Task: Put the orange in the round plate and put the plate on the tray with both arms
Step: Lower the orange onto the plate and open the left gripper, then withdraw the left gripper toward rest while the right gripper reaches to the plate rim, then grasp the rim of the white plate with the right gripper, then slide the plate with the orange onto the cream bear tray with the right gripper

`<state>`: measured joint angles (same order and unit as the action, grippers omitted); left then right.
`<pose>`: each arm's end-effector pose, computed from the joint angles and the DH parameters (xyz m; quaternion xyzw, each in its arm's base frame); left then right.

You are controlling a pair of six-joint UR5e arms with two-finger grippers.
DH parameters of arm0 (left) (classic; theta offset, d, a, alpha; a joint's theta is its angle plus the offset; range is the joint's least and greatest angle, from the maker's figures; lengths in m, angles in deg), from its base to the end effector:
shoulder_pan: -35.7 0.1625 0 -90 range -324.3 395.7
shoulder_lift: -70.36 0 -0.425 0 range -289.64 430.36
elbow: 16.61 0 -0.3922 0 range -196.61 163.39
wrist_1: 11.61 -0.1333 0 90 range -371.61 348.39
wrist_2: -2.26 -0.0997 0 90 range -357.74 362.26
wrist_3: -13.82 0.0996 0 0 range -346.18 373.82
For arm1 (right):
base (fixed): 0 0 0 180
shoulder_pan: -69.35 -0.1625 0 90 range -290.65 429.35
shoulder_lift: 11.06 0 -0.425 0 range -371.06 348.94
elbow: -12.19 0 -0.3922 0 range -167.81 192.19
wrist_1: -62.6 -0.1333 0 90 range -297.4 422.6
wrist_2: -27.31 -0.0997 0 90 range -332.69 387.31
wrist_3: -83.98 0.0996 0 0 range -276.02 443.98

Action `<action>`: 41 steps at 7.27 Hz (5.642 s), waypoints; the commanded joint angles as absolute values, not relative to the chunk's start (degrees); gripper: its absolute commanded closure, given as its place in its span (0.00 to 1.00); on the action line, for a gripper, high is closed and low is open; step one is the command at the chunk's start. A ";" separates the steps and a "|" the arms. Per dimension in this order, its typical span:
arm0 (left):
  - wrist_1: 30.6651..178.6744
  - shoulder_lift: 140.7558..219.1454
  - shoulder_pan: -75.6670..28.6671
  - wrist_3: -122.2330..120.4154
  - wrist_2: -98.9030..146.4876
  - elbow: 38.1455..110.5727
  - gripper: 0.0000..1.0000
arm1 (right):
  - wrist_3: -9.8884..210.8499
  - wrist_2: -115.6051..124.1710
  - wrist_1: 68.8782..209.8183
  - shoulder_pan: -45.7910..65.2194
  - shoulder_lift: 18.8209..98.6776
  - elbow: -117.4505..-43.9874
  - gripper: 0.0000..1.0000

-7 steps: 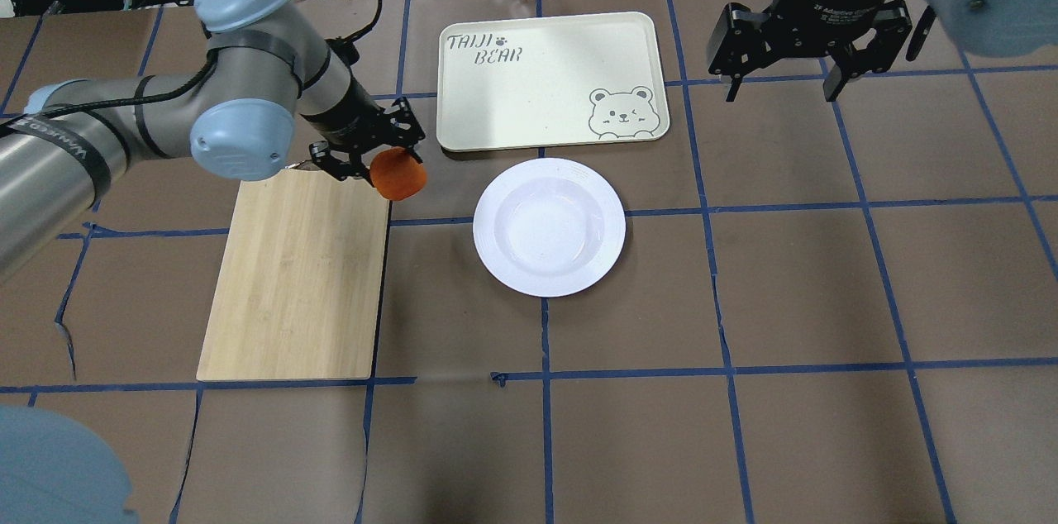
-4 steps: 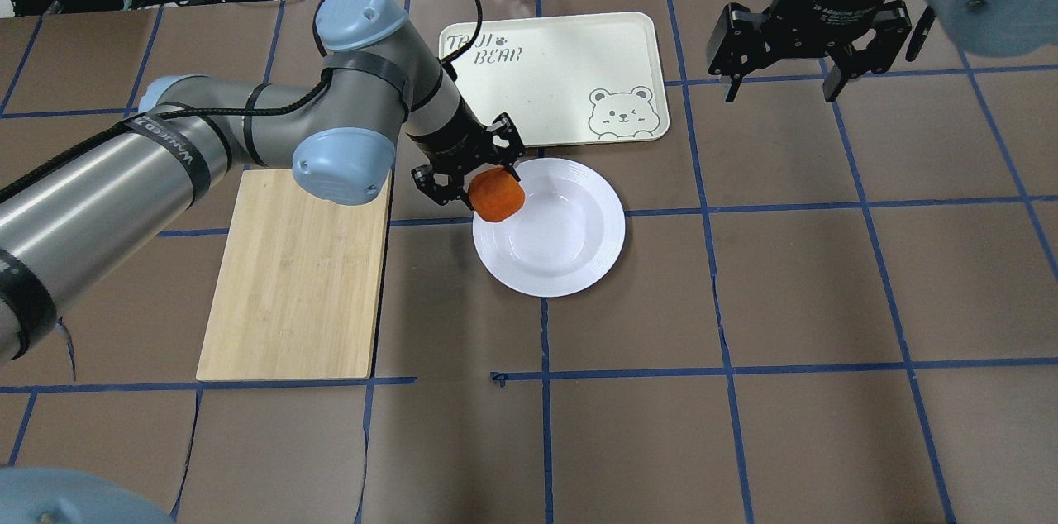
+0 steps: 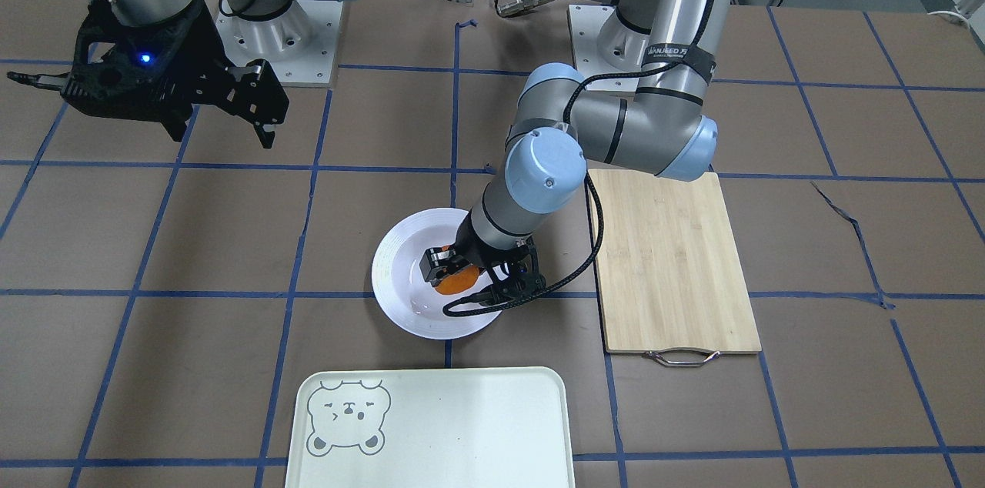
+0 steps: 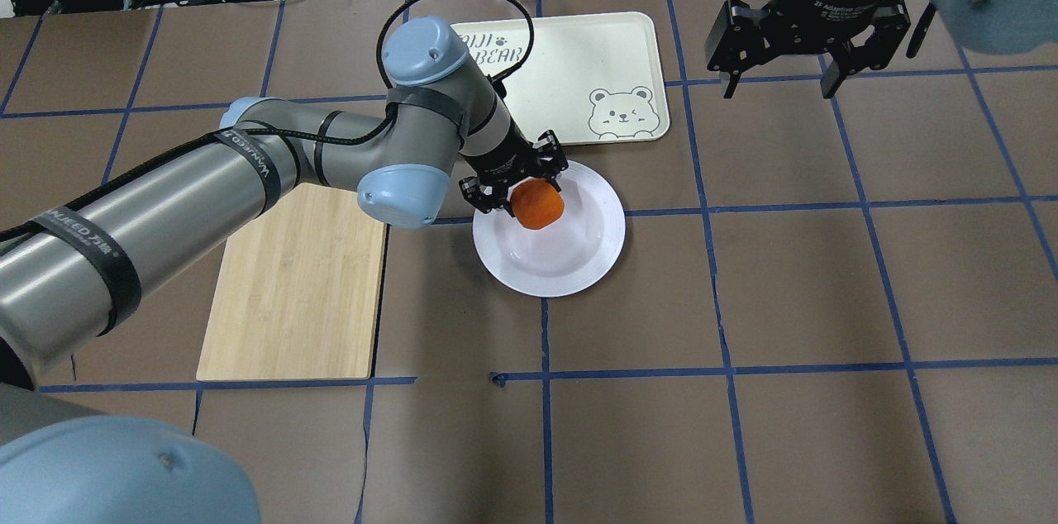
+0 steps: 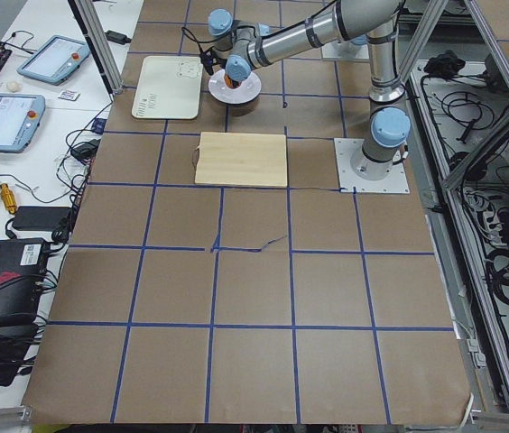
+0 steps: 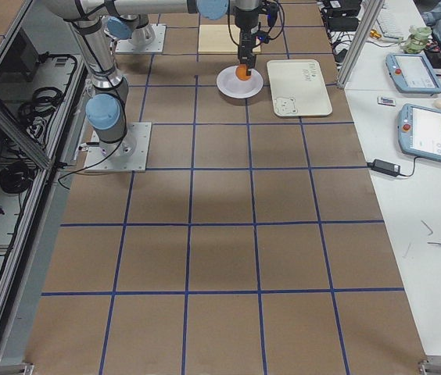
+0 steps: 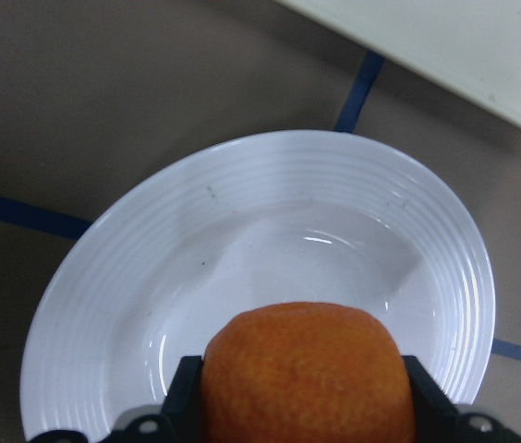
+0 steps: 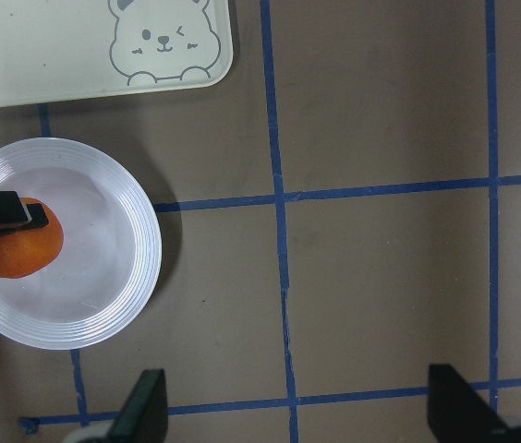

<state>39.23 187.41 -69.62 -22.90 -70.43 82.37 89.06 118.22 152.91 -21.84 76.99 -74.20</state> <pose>-0.3197 -0.5503 0.2208 0.1794 -0.9718 -0.0417 0.1470 0.1423 -0.5067 0.5025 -0.0341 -0.9992 0.0176 0.0070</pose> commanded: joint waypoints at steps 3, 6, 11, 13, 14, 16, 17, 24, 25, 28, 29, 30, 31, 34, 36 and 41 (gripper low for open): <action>39.98 184.88 -69.25 -19.34 -78.10 81.65 0.00 | 89.43 114.52 155.66 -20.22 74.47 -76.92 0.00; 51.62 180.59 -62.50 1.19 -83.95 75.09 0.00 | 89.60 97.50 168.89 -19.86 69.38 -87.35 0.00; 62.18 173.64 -54.41 11.77 -84.04 73.83 0.00 | 89.61 83.75 195.04 -19.95 57.78 -100.75 0.00; 63.62 170.83 -50.63 12.42 -83.88 74.44 0.00 | 89.60 81.18 198.47 -20.04 54.34 -100.75 0.00; 63.89 169.86 -48.96 12.42 -84.22 76.10 0.00 | 89.17 81.44 198.57 -20.04 54.25 -100.75 0.00; 63.27 166.52 -48.33 12.68 -83.96 79.71 0.00 | 89.51 81.10 198.57 -20.21 53.02 -100.75 0.00; 63.80 165.55 -48.24 12.59 -84.22 79.80 0.00 | 89.60 81.09 198.57 -20.56 52.49 -100.84 0.02; 64.59 160.88 -48.15 13.29 -84.05 82.53 0.00 | 89.52 80.39 200.85 -20.57 52.66 -102.95 0.70; 64.59 160.71 -48.15 13.29 -84.05 82.70 0.00 | 90.04 80.48 200.68 -20.57 53.01 -102.86 0.86; 64.94 160.01 -48.15 13.56 -84.05 82.88 0.00 | 92.67 82.93 198.84 -20.39 53.63 -100.33 1.00; 64.94 160.00 -48.15 13.56 -84.05 82.88 0.00 | 92.94 82.42 194.22 -19.96 53.63 -96.22 1.00; 64.94 160.00 -48.15 13.56 -83.96 82.88 0.00 | 92.94 82.93 188.61 -19.69 53.63 -90.18 1.00; 64.94 160.00 -48.15 13.56 -83.96 82.88 0.00 | 92.94 82.94 183.94 -19.77 52.76 -82.90 1.00; 64.86 160.00 -48.24 13.56 -83.79 82.88 0.00 | 94.62 82.32 183.19 -19.95 35.85 -63.47 1.00; 64.86 160.00 -48.24 13.56 -83.79 82.88 0.00 | 94.70 82.85 183.28 -19.95 30.01 -57.52 1.00; 64.94 160.09 -48.24 13.56 -84.14 82.97 0.00 | 95.15 91.25 182.86 -19.86 32.69 -54.02 0.00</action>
